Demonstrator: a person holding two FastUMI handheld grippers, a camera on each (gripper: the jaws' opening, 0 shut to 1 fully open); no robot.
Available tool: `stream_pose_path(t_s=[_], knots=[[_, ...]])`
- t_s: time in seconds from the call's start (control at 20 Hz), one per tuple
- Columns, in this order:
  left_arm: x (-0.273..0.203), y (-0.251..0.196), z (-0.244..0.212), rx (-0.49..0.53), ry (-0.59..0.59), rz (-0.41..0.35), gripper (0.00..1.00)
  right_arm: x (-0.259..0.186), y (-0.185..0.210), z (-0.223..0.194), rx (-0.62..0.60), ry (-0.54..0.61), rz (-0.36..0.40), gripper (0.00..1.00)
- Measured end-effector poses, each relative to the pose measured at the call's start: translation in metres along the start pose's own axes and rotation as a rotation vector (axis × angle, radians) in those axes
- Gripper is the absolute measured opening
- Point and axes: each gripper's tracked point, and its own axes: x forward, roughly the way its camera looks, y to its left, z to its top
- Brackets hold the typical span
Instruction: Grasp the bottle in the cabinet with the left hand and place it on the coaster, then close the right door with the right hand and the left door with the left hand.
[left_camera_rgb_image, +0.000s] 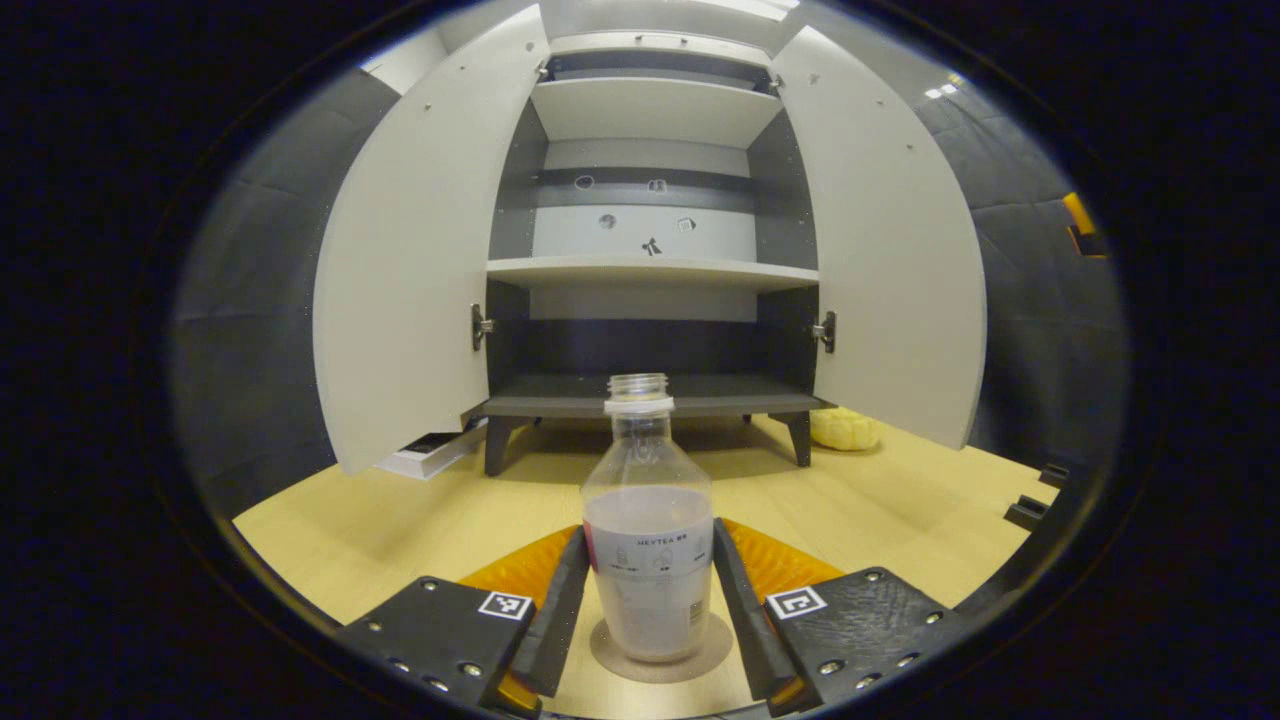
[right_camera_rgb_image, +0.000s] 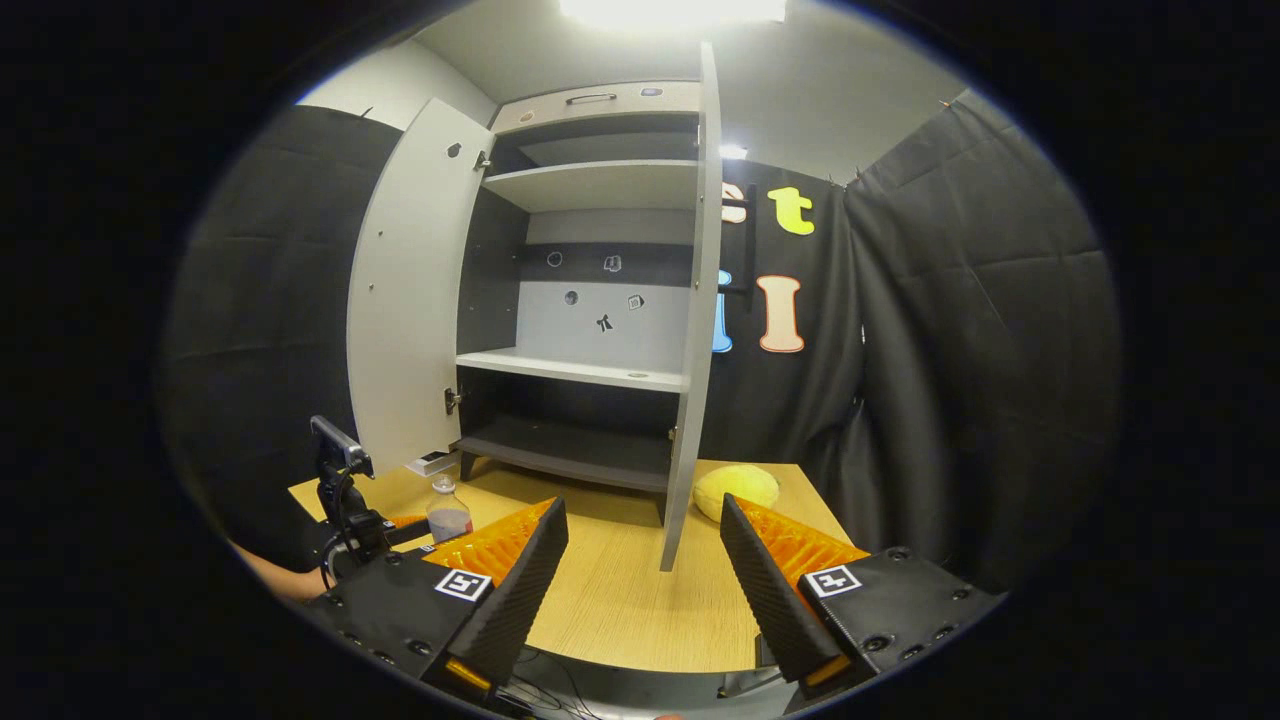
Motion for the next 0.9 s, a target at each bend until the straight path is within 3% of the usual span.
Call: stream_pose_path(t_s=[0.3, 0.35, 0.4, 0.7, 0.8, 0.9], knots=[[-0.006, -0.005, -0.002, 0.028, 0.013, 0.015, 0.7, 0.001, -0.001, -0.003, 0.011, 0.0, 0.013, 0.98], [-0.008, -0.005, -0.004, 0.032, 0.024, 0.016, 0.77, 0.001, -0.002, -0.004, 0.017, 0.0, 0.013, 0.98], [-0.008, -0.006, -0.004, 0.035, 0.034, 0.018, 0.71, 0.002, -0.003, -0.004, 0.027, 0.003, 0.015, 0.98], [-0.015, -0.006, 0.009, 0.057, 0.037, 0.035, 0.73, 0.004, -0.01, 0.001, 0.074, -0.019, 0.023, 0.98], [-0.017, -0.005, 0.017, 0.059, 0.032, 0.043, 0.94, 0.008, -0.011, 0.005, 0.088, -0.024, 0.03, 0.98], [-0.02, -0.004, 0.031, 0.056, 0.024, 0.053, 0.94, 0.014, -0.01, 0.012, 0.091, -0.04, 0.037, 0.98]])
